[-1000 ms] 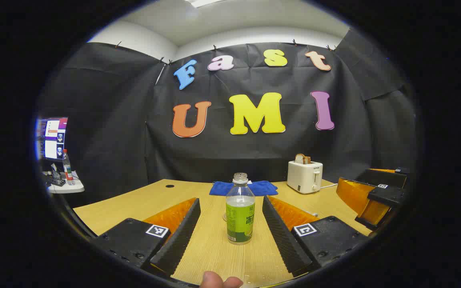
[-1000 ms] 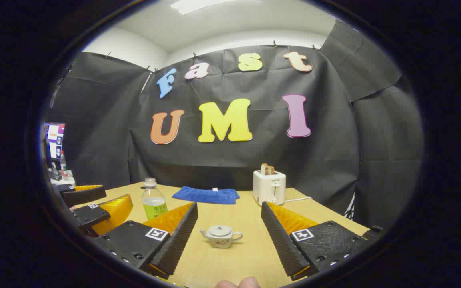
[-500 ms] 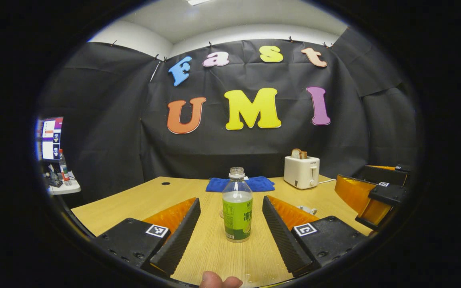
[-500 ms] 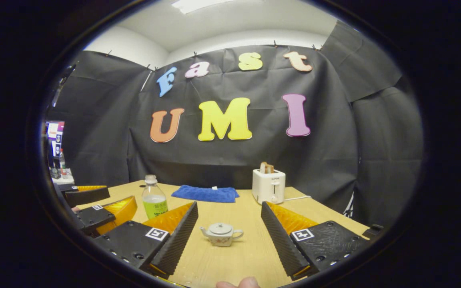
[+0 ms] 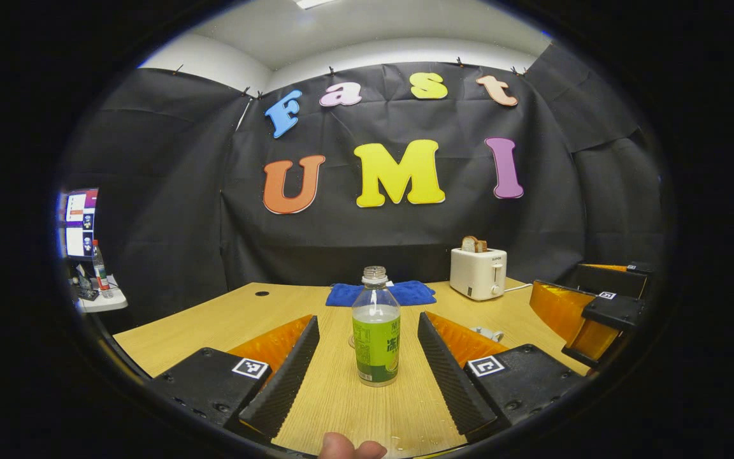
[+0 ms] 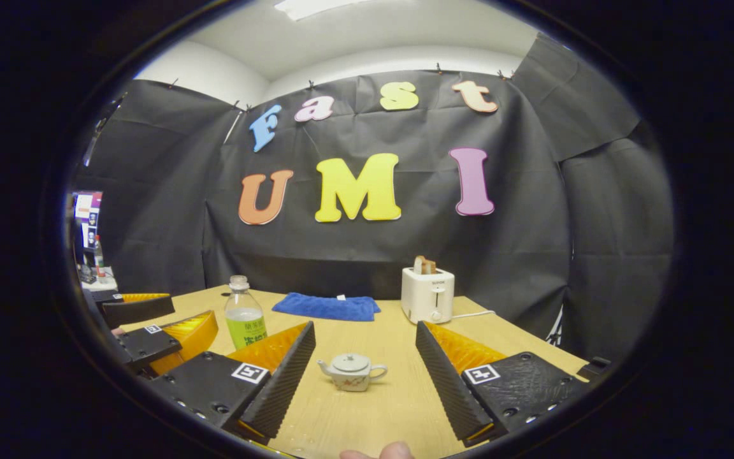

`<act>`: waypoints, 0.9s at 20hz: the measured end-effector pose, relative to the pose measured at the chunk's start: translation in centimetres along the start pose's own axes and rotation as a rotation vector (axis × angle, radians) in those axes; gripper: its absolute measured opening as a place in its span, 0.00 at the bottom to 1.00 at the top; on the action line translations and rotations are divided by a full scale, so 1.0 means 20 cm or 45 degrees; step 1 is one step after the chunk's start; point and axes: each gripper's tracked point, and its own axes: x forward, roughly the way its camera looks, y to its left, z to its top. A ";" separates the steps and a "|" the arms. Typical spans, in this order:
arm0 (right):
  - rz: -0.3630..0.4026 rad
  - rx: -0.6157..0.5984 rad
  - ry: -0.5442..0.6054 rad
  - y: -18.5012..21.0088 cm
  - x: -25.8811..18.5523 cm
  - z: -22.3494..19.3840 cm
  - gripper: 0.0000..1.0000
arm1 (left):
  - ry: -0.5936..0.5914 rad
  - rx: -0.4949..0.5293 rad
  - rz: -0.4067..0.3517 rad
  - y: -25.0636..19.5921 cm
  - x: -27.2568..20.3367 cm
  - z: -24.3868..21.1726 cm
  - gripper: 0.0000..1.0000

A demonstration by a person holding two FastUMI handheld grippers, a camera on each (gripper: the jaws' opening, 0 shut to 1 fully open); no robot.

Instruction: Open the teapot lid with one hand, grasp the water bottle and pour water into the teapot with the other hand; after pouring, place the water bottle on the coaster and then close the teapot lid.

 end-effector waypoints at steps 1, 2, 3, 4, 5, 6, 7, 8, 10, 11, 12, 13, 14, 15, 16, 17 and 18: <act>-0.001 0.001 0.001 0.00 0.00 0.00 0.95 | 0.001 0.000 -0.002 0.00 0.00 0.00 0.97; -0.001 -0.002 0.000 0.00 0.01 0.00 0.95 | -0.001 -0.002 0.000 0.01 -0.01 0.00 0.97; 0.000 -0.008 0.002 0.00 0.02 0.00 0.95 | -0.003 -0.002 -0.001 0.01 0.00 0.01 0.97; 0.007 -0.011 0.008 0.00 0.03 -0.03 0.95 | -0.006 -0.003 0.000 0.01 0.00 0.01 0.97; 0.023 -0.006 0.021 0.01 0.05 -0.04 0.95 | -0.009 -0.004 0.006 0.02 0.00 0.01 0.97; 0.023 0.005 0.033 0.01 0.08 -0.07 0.95 | -0.002 -0.004 0.010 0.03 0.00 0.00 0.97; 0.019 0.012 0.056 0.00 0.10 -0.09 0.97 | 0.005 -0.002 0.013 0.03 0.00 -0.01 0.97; 0.017 0.016 0.074 0.00 0.13 -0.13 0.95 | 0.008 -0.002 0.018 0.04 0.01 -0.01 0.97; 0.023 -0.004 0.102 0.02 0.19 -0.17 0.95 | 0.005 -0.006 0.024 0.06 0.01 -0.01 0.97; 0.031 -0.015 0.123 0.04 0.22 -0.19 0.95 | 0.006 -0.006 0.025 0.07 0.01 -0.01 0.97; 0.041 -0.017 0.143 0.05 0.25 -0.22 0.95 | 0.002 -0.006 0.028 0.08 0.01 -0.01 0.97; 0.045 -0.018 0.153 0.06 0.28 -0.23 0.94 | 0.001 -0.003 0.036 0.09 0.02 -0.01 0.97; 0.037 -0.024 0.160 0.05 0.32 -0.24 0.95 | 0.008 -0.001 0.043 0.11 0.03 -0.02 0.97; 0.025 -0.026 0.169 0.05 0.36 -0.26 0.95 | 0.015 -0.002 0.051 0.13 0.04 -0.03 0.97; 0.016 -0.017 0.184 0.05 0.39 -0.28 0.97 | 0.020 -0.003 0.057 0.14 0.03 -0.04 0.97; 0.009 -0.007 0.191 0.06 0.43 -0.30 0.96 | 0.022 -0.005 0.064 0.16 0.04 -0.04 0.98; -0.001 -0.003 0.203 0.06 0.47 -0.32 0.97 | 0.024 -0.008 0.071 0.17 0.04 -0.04 0.98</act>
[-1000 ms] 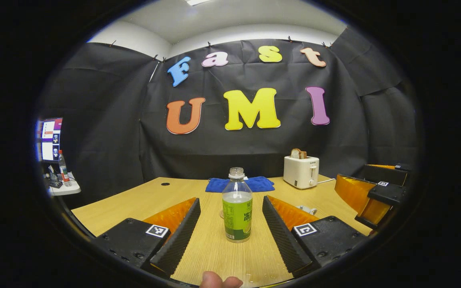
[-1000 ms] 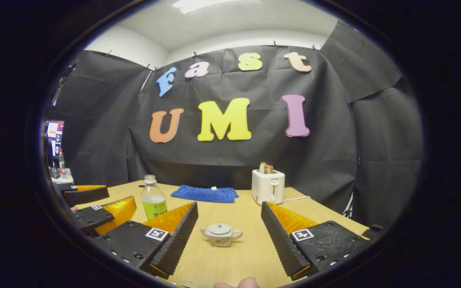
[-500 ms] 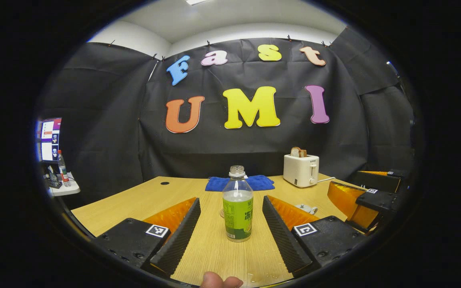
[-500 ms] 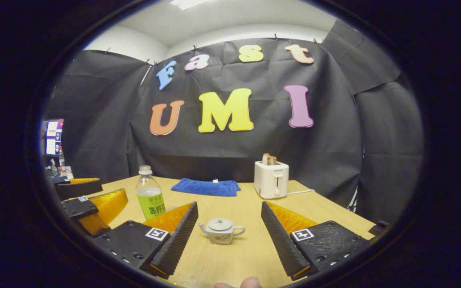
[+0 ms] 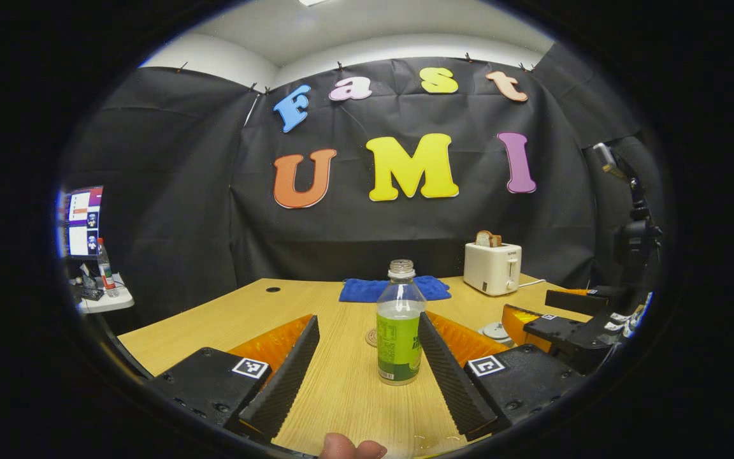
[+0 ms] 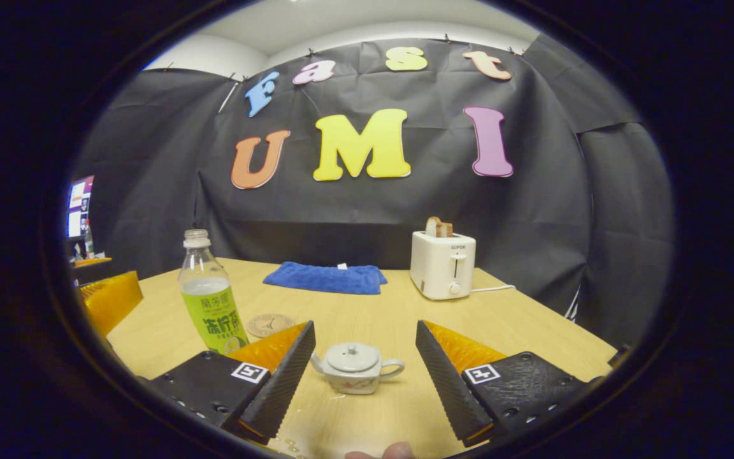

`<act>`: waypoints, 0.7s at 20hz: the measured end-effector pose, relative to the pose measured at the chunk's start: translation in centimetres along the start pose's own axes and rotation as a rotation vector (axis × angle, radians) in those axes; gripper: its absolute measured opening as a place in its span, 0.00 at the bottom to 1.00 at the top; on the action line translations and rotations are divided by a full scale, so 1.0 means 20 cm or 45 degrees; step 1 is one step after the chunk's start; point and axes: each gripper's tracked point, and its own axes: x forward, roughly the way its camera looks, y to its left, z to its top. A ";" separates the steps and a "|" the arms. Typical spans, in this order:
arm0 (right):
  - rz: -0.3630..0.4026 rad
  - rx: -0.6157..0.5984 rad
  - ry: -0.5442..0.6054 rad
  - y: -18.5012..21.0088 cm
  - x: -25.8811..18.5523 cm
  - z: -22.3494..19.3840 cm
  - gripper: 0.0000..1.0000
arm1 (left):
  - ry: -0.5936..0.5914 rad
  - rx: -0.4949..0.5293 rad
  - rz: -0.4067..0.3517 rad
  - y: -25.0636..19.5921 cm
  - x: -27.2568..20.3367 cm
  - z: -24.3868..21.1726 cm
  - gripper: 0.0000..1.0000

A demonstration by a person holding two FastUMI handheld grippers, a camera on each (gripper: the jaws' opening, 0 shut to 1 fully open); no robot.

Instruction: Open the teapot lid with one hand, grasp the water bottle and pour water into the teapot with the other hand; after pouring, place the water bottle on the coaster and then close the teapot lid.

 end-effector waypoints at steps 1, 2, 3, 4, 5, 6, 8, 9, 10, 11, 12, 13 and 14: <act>-0.005 -0.008 0.017 0.01 0.04 -0.01 0.97 | 0.003 -0.003 0.003 0.01 0.00 0.00 0.97; -0.008 -0.017 0.025 0.02 0.07 -0.03 0.95 | 0.004 -0.003 0.007 0.02 0.00 0.00 0.97; -0.014 -0.030 0.036 0.02 0.10 -0.04 0.95 | 0.002 -0.001 0.011 0.03 0.00 0.00 0.97; -0.013 -0.043 0.052 0.03 0.12 -0.06 0.95 | 0.002 0.000 0.016 0.04 0.01 0.00 0.97; -0.010 -0.049 0.069 0.04 0.14 -0.08 0.94 | 0.002 -0.001 0.020 0.05 0.02 0.00 0.97; -0.003 -0.046 0.082 0.05 0.16 -0.10 0.81 | 0.004 -0.005 0.023 0.06 0.01 0.00 0.97; -0.010 -0.058 0.088 0.05 0.19 -0.11 0.64 | 0.011 -0.013 0.029 0.07 0.01 -0.01 0.97; -0.013 -0.067 0.085 0.05 0.19 -0.10 0.58 | 0.015 -0.014 0.025 0.07 0.01 -0.02 0.97; -0.024 -0.072 0.084 0.04 0.21 -0.10 0.49 | 0.016 -0.014 0.024 0.07 0.01 -0.02 0.98; -0.028 -0.066 0.087 0.04 0.22 -0.10 0.36 | 0.016 -0.014 0.024 0.06 0.02 -0.02 0.97; -0.022 -0.061 0.098 0.05 0.22 -0.11 0.23 | 0.018 -0.015 0.020 0.06 0.02 -0.02 0.97; -0.017 -0.067 0.106 0.06 0.23 -0.12 0.22 | 0.020 -0.016 0.015 0.06 0.02 -0.02 0.98; -0.007 -0.078 0.111 0.07 0.23 -0.12 0.22 | 0.022 -0.013 0.012 0.05 0.01 -0.02 0.97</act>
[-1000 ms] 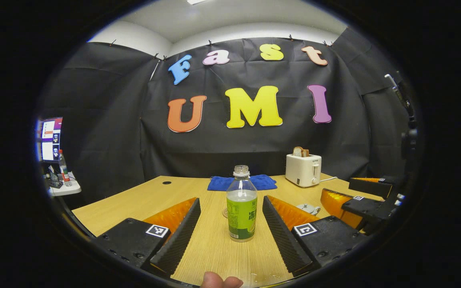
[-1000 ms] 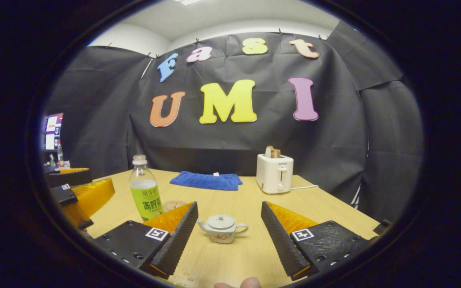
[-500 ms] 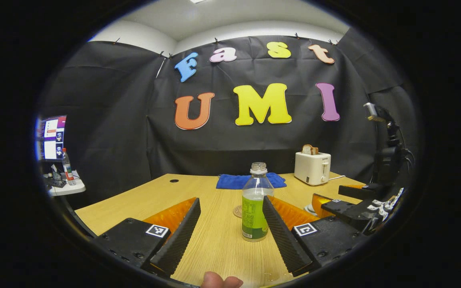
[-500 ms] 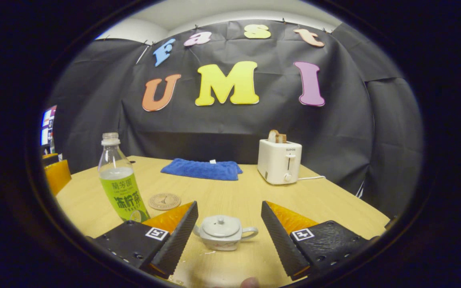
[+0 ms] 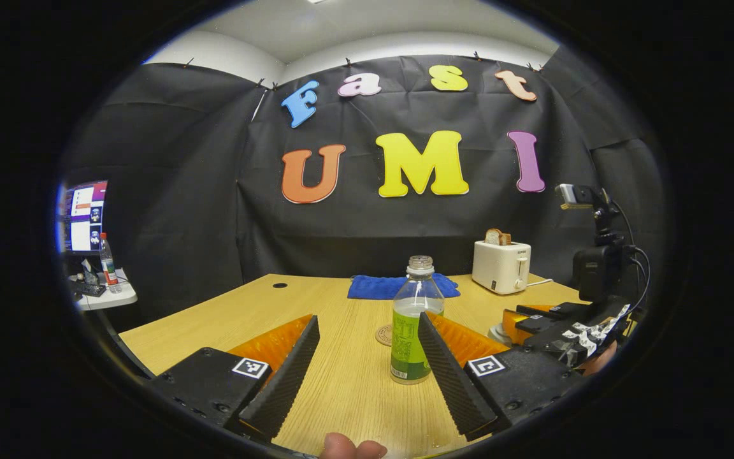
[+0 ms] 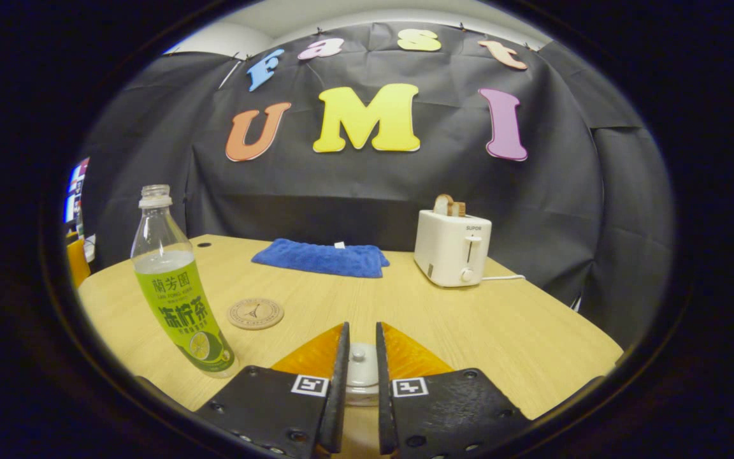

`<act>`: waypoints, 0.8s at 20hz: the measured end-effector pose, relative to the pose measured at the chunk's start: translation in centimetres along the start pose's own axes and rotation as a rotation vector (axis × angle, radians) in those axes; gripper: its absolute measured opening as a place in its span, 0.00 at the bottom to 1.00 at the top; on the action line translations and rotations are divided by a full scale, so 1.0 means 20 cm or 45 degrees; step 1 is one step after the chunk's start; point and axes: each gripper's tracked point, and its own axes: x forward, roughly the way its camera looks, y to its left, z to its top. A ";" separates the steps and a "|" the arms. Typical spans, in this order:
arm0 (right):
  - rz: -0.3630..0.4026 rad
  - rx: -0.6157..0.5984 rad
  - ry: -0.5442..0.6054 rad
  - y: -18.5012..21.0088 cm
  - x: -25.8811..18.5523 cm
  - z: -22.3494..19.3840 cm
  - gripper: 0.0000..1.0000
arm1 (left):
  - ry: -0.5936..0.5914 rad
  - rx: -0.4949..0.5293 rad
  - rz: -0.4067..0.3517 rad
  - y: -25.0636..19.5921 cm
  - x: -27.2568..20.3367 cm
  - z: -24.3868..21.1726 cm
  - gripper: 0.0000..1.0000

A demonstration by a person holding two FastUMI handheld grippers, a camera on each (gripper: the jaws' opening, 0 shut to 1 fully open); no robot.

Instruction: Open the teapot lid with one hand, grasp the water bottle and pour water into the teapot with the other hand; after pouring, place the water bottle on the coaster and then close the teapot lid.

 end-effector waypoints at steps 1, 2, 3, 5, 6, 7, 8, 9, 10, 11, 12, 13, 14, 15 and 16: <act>0.007 -0.016 0.002 0.01 0.00 0.00 0.22 | 0.001 0.006 -0.001 0.00 0.00 0.00 0.97; 0.008 -0.028 0.011 0.01 0.01 -0.02 0.22 | 0.004 0.012 -0.001 0.00 0.00 0.00 0.97; 0.009 -0.028 0.017 0.02 0.01 -0.02 0.22 | 0.005 0.014 -0.001 0.00 0.00 -0.01 0.97; -0.012 -0.013 0.019 -0.01 0.01 -0.03 0.23 | 0.006 0.010 0.004 0.01 0.01 -0.01 0.97; 0.002 -0.005 0.019 0.00 0.03 -0.03 0.07 | 0.005 0.007 0.008 0.02 0.00 0.00 0.97; 0.008 -0.015 0.022 0.00 0.03 -0.04 0.07 | 0.001 0.001 0.010 0.03 0.00 0.00 0.97; 0.012 -0.023 0.018 0.01 0.03 -0.03 0.07 | -0.001 -0.008 0.010 0.02 0.01 0.00 0.97; 0.020 -0.023 0.017 0.01 0.03 -0.04 0.07 | 0.003 -0.017 0.007 0.02 0.01 0.00 0.98; 0.026 -0.027 0.017 0.01 0.04 -0.02 0.00 | 0.009 -0.024 0.003 0.02 0.01 -0.01 0.98; 0.032 -0.034 0.016 0.00 0.03 -0.02 0.00 | 0.014 -0.028 0.005 0.02 0.01 -0.01 0.98; 0.058 -0.022 -0.007 0.01 0.02 0.00 0.00 | 0.023 -0.030 0.004 0.02 0.02 -0.03 0.97; 0.073 -0.002 -0.029 0.01 0.02 0.03 0.00 | 0.030 -0.034 0.000 0.01 0.02 -0.04 0.97; 0.084 0.012 -0.043 0.01 0.00 0.06 0.00 | 0.039 -0.036 -0.005 0.00 0.02 -0.05 0.97; 0.094 0.028 -0.061 0.00 0.00 0.09 0.00 | 0.043 -0.039 -0.019 -0.01 0.02 -0.05 0.98; 0.103 0.038 -0.075 -0.01 -0.02 0.12 0.00 | 0.046 -0.047 -0.037 -0.04 0.02 -0.06 0.98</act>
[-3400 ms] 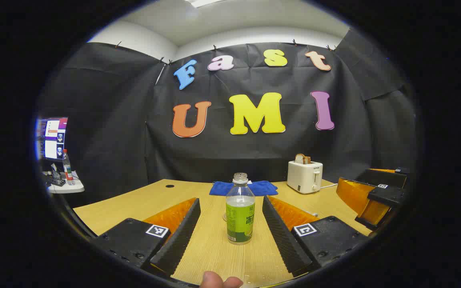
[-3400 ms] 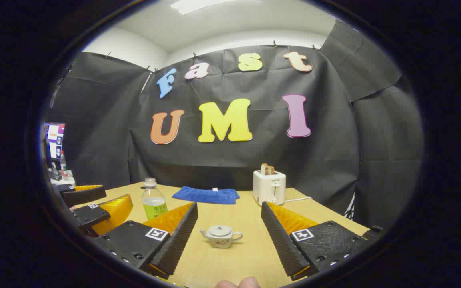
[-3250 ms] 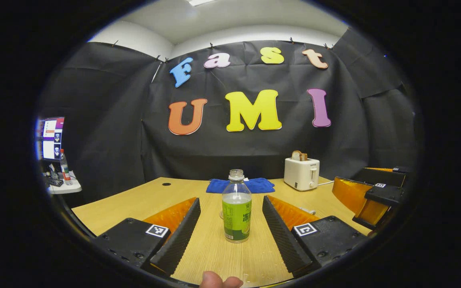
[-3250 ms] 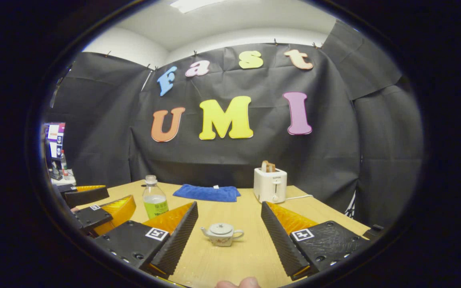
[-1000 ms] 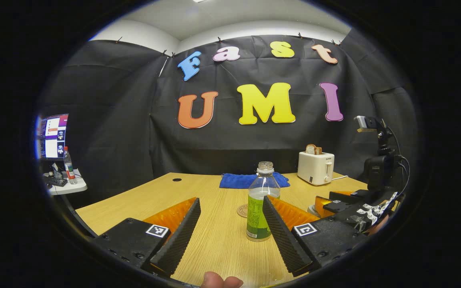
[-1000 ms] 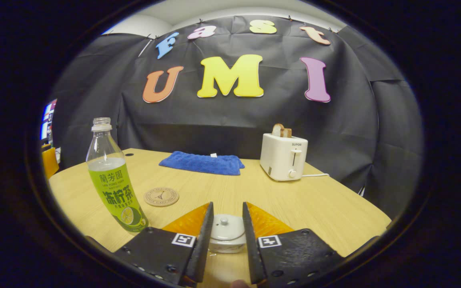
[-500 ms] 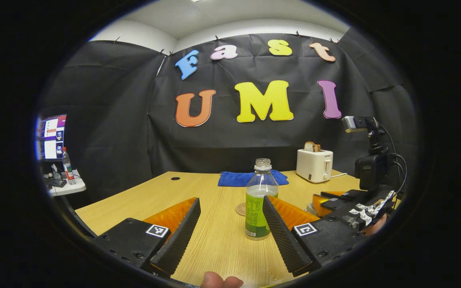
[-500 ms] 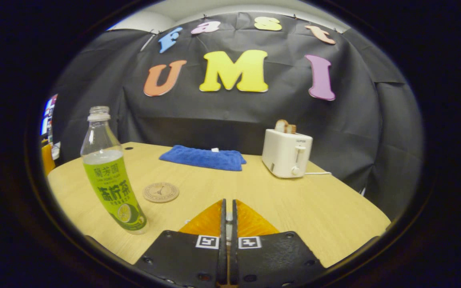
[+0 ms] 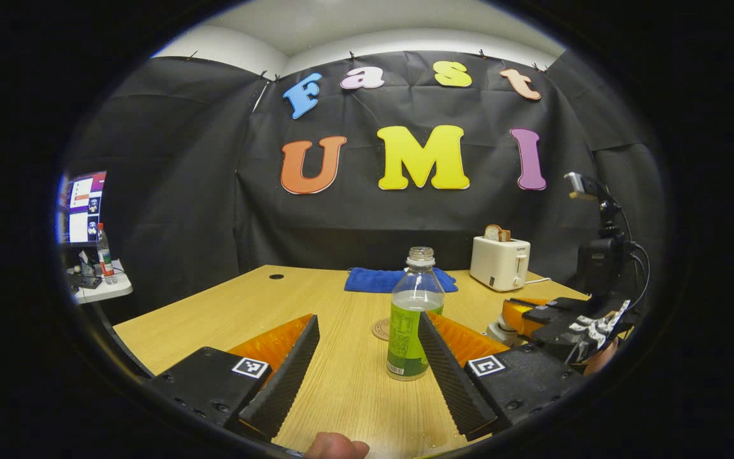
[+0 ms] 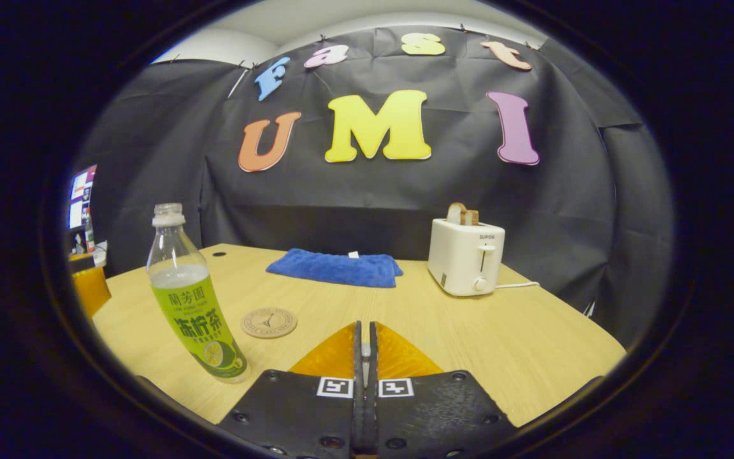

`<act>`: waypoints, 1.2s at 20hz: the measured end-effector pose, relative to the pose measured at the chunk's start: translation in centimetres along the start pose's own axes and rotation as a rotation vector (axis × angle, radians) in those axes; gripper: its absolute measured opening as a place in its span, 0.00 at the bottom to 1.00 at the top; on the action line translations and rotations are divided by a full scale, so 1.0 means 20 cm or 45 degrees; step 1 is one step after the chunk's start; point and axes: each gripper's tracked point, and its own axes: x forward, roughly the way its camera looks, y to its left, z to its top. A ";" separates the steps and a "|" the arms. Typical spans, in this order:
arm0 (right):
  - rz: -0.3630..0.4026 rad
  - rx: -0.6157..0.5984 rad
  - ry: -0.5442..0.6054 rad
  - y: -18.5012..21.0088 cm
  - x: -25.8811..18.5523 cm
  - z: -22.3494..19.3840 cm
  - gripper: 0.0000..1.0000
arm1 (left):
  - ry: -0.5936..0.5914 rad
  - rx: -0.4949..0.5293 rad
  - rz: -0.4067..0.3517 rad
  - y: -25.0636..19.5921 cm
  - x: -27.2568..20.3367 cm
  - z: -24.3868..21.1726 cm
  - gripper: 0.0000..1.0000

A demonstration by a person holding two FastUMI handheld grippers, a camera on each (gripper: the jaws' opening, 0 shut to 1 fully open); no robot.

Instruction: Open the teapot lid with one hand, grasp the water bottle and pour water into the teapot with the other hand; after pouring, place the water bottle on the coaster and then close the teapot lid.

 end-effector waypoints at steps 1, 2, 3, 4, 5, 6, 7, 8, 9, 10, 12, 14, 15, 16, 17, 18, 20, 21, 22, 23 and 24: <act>0.004 0.004 -0.012 -0.01 -0.02 0.02 0.00 | 0.006 -0.012 -0.020 -0.03 0.00 -0.02 0.98; 0.010 0.007 -0.021 -0.03 -0.04 0.05 0.00 | 0.031 -0.027 -0.052 -0.06 0.01 -0.05 0.98; 0.015 0.010 -0.030 -0.04 -0.06 0.08 0.00 | 0.062 -0.048 -0.090 -0.10 0.01 -0.09 0.98; 0.017 0.012 -0.042 -0.06 -0.09 0.10 0.00 | 0.085 -0.066 -0.122 -0.14 0.02 -0.11 0.98; 0.017 0.010 -0.052 -0.07 -0.12 0.11 0.00 | 0.099 -0.075 -0.151 -0.18 0.02 -0.13 0.98; 0.022 0.012 -0.061 -0.08 -0.15 0.12 0.00 | 0.113 -0.076 -0.163 -0.19 0.04 -0.14 0.98; 0.029 0.011 -0.065 -0.09 -0.18 0.12 0.00 | 0.125 -0.071 -0.163 -0.20 0.05 -0.16 0.98; 0.035 0.007 -0.068 -0.09 -0.20 0.13 0.00 | 0.135 -0.063 -0.161 -0.21 0.08 -0.18 0.98; 0.034 -0.003 -0.070 -0.10 -0.22 0.13 0.00 | 0.151 -0.053 -0.152 -0.21 0.11 -0.20 0.98; 0.034 -0.011 -0.073 -0.12 -0.23 0.13 0.00 | 0.168 -0.047 -0.144 -0.21 0.13 -0.24 0.98; 0.027 -0.011 -0.075 -0.14 -0.26 0.13 0.00 | 0.205 -0.046 -0.155 -0.24 0.19 -0.29 0.98; 0.013 -0.005 -0.064 -0.17 -0.27 0.11 0.00 | 0.232 -0.038 -0.164 -0.26 0.24 -0.33 0.98; 0.006 -0.010 -0.062 -0.18 -0.28 0.11 0.00 | 0.244 -0.034 -0.153 -0.25 0.26 -0.35 0.98; 0.001 -0.014 -0.061 -0.19 -0.28 0.11 0.00 | 0.254 -0.036 -0.146 -0.24 0.28 -0.36 0.98; 0.001 -0.013 -0.061 -0.20 -0.29 0.11 0.00 | 0.260 -0.034 -0.153 -0.25 0.31 -0.38 0.98; 0.003 -0.012 -0.058 -0.21 -0.29 0.11 0.00 | 0.264 -0.029 -0.148 -0.25 0.32 -0.38 0.98; -0.005 -0.014 -0.067 -0.22 -0.30 0.12 0.00 | 0.266 -0.020 -0.133 -0.24 0.36 -0.39 0.98; -0.023 -0.030 -0.078 -0.24 -0.30 0.13 0.00 | 0.279 -0.008 -0.131 -0.24 0.37 -0.41 0.98; -0.041 -0.053 -0.094 -0.25 -0.31 0.14 0.00 | 0.290 0.006 -0.125 -0.24 0.38 -0.42 0.98; -0.043 -0.065 -0.098 -0.25 -0.31 0.14 0.00 | 0.296 0.019 -0.115 -0.23 0.38 -0.42 0.98; -0.033 -0.061 -0.094 -0.24 -0.32 0.13 0.00 | 0.285 0.029 -0.112 -0.23 0.39 -0.42 0.98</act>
